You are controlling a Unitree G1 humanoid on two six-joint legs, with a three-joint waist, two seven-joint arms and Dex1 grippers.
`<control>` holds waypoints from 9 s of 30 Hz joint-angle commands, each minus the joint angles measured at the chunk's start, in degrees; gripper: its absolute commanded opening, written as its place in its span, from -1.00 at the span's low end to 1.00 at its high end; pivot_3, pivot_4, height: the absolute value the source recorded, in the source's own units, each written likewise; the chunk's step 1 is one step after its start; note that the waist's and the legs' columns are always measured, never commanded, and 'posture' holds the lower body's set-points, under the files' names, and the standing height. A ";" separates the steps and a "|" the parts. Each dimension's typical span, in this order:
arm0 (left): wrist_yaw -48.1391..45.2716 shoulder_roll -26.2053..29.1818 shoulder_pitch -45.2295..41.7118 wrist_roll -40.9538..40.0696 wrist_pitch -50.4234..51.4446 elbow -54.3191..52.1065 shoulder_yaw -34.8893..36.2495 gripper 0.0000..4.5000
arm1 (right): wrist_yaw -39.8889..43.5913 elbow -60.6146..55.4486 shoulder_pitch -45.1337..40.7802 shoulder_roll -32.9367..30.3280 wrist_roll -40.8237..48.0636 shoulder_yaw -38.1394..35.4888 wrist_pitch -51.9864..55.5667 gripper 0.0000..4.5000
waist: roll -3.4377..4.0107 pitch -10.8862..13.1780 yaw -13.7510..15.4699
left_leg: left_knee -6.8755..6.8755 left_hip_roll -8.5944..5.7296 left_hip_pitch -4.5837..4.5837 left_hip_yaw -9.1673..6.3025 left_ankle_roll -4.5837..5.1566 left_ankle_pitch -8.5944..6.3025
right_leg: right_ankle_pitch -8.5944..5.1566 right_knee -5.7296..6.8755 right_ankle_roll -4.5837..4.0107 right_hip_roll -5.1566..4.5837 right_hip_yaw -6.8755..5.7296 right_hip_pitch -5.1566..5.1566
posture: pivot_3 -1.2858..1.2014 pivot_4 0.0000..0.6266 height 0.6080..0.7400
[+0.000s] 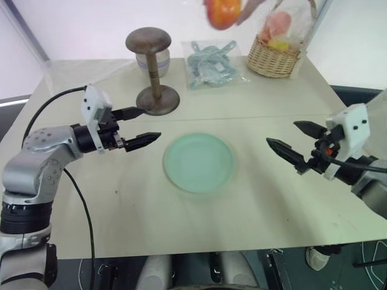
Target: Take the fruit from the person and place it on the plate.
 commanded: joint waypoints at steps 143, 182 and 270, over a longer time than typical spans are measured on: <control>32.36 -20.15 -22.37 0.70 -1.01 14.16 8.68 0.44 | -2.38 3.48 -18.04 13.16 -12.70 16.18 -1.90 1.00 | -0.01 0.00 -0.04 | 0.01 -0.05 -0.08 -0.02 0.03 -0.02 | 0.04 -0.01 0.07 -0.04 -0.02 -0.08 | 0.03 -0.52 1.00; -21.41 -8.43 -20.13 15.15 -13.25 23.46 -22.63 0.44 | 0.39 -5.75 -3.79 9.35 -3.98 8.75 2.95 1.00 | 0.00 0.01 -0.12 | -0.01 -0.02 -0.13 -0.02 0.13 -0.07 | 0.02 -0.07 0.05 0.02 -0.02 -0.10 | 0.03 -0.52 1.00; -25.93 9.25 -8.11 12.69 -10.18 9.59 -6.32 0.98 | 5.43 -6.73 6.81 -5.48 5.61 -1.88 2.23 1.00 | -0.05 0.03 0.02 | 0.08 0.01 -0.10 -0.03 0.14 -0.08 | 0.03 -0.05 0.07 -0.01 -0.01 -0.03 | 0.03 -0.52 1.00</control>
